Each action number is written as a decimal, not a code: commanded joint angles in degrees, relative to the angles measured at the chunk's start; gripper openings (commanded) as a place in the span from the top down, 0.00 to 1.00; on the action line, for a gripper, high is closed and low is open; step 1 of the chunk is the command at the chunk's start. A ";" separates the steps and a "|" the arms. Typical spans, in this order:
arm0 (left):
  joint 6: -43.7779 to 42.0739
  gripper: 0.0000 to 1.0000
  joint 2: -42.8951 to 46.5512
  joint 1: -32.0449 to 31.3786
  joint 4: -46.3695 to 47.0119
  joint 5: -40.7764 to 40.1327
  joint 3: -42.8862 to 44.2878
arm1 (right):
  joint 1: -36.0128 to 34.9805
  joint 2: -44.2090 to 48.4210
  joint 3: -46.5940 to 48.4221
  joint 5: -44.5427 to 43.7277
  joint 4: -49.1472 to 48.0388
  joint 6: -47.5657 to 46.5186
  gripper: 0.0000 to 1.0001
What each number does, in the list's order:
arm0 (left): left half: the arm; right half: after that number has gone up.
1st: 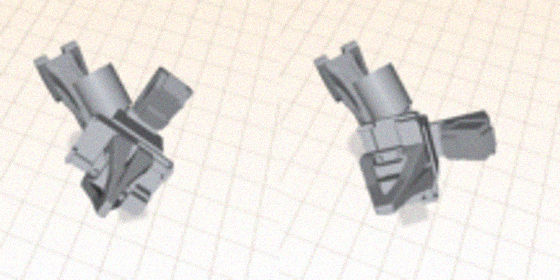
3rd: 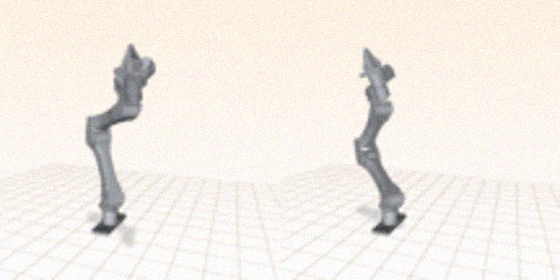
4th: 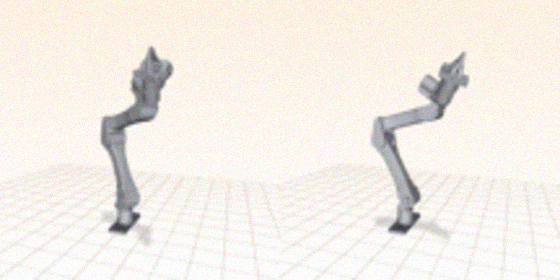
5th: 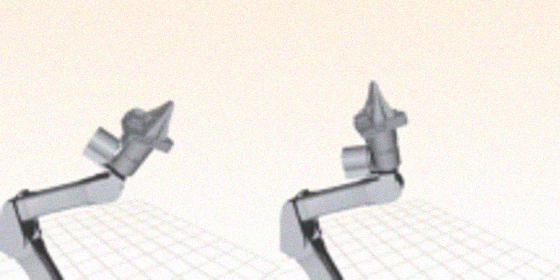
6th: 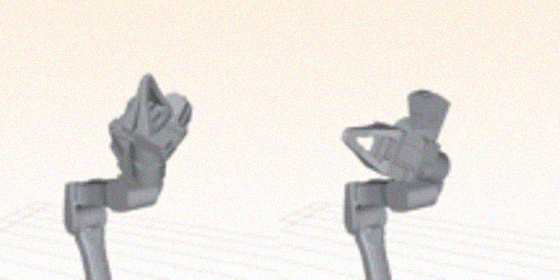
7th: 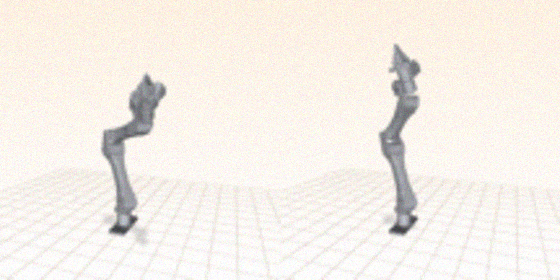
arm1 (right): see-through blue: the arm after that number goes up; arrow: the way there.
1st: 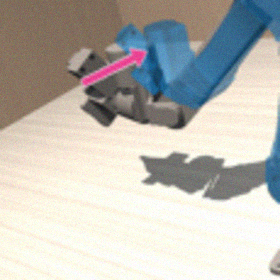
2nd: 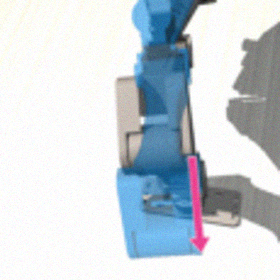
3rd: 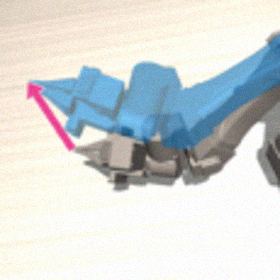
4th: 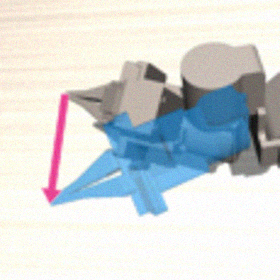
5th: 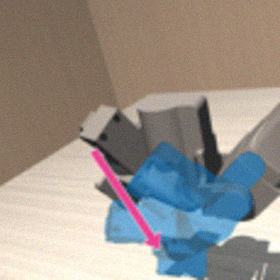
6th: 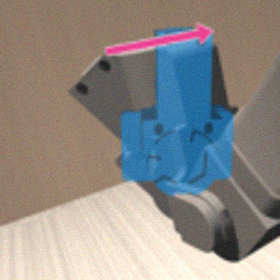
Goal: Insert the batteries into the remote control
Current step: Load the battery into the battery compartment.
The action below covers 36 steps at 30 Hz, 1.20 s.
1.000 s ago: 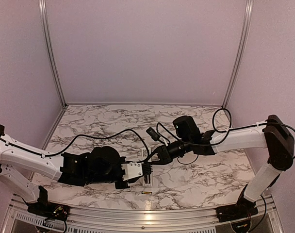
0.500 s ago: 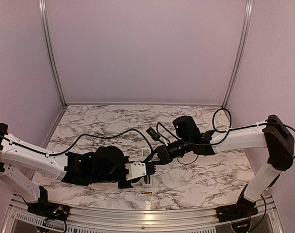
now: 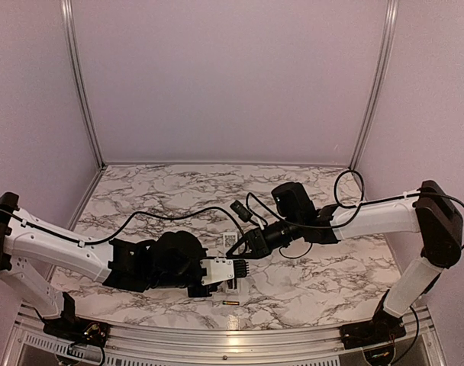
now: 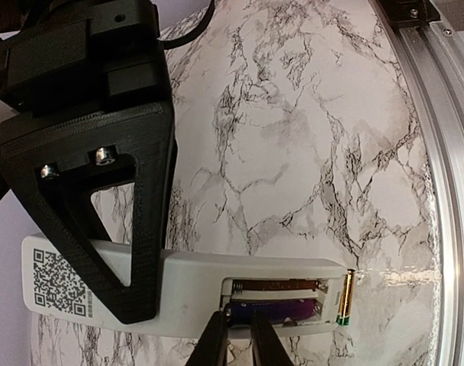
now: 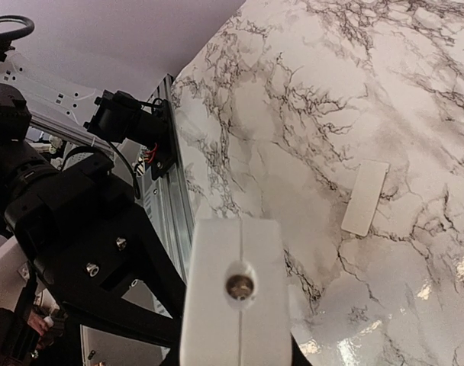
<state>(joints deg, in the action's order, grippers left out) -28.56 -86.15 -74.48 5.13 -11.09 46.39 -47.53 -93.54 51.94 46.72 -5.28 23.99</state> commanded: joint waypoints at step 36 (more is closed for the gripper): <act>1.57 0.75 5.24 -0.84 -5.74 -4.51 -0.73 | -0.64 -0.58 4.04 -1.24 2.34 -0.09 1.00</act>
<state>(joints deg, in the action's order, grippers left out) -26.37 -85.19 -75.07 -3.25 -16.51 47.27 -47.68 -93.54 53.87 44.80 -2.50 23.75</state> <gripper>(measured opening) 0.231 0.183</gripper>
